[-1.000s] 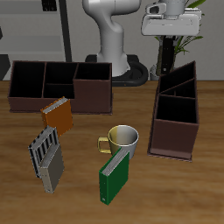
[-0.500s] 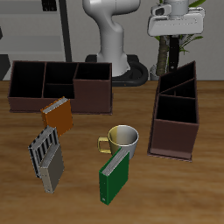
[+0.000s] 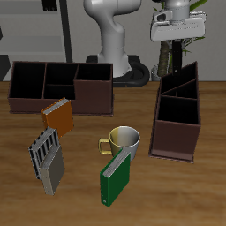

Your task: Place the black book into the left desk caddy's left compartment

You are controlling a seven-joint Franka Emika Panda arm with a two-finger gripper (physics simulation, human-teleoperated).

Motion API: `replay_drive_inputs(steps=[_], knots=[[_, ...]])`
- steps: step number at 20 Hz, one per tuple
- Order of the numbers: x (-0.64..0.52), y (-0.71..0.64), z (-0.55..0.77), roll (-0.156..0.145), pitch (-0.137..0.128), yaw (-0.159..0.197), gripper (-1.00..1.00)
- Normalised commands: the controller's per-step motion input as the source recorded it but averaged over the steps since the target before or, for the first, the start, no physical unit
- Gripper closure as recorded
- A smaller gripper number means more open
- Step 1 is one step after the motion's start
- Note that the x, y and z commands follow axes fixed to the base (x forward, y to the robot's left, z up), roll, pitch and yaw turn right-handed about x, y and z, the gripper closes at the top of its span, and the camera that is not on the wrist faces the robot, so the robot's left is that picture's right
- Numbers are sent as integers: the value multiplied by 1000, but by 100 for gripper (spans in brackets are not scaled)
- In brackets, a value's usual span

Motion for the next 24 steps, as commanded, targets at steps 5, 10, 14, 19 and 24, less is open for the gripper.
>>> replay_drive_inputs(steps=[5,10,14,19,24], knots=[[33,50,-94,7,23,0,100],[55,79,-185,14,37,-13,100],[16,137,-203,49,39,17,100],[-202,230,-160,69,27,15,100],[7,15,-143,7,18,17,100]])
